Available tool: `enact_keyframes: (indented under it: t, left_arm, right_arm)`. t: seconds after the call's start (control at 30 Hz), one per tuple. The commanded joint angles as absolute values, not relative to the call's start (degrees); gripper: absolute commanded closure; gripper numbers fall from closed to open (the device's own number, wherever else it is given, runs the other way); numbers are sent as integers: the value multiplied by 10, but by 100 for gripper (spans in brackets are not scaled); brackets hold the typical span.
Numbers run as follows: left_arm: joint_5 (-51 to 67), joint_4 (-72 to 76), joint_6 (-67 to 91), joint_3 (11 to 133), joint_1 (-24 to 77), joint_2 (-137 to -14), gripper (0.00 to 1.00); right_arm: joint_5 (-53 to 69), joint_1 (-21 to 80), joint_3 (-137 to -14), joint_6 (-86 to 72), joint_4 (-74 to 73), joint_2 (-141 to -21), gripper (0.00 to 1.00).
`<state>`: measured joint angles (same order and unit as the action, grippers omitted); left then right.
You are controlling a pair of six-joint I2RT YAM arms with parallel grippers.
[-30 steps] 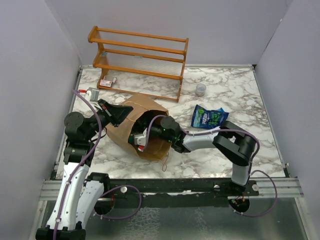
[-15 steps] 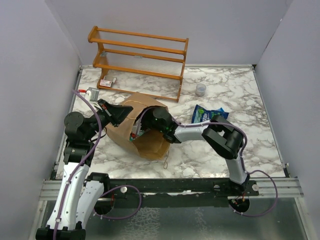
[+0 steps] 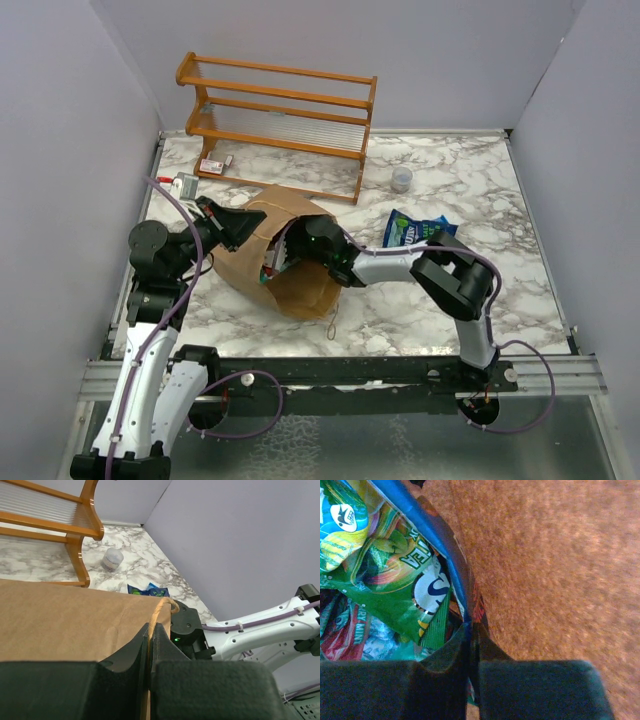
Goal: Take the snacks out of the paper bag
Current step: Take out the snack from the paper bag.
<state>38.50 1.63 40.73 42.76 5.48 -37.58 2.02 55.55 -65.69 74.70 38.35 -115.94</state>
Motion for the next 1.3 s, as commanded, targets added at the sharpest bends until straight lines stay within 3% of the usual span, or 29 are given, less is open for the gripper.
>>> enact_keyframes:
  t: [0.0,0.7,1.27]
  left_arm:
    - [362,13,396,455,57,-375,100]
    - [334,-15,384,460,57,-372,100]
    - [310,-53,365,479,58,-371,100]
  right_arm:
    - [28,563,-641,693,350,-1095,98]
    - [106,591,-485,514,269,-886,99]
    - [141,591,-461,277,110,-655,99]
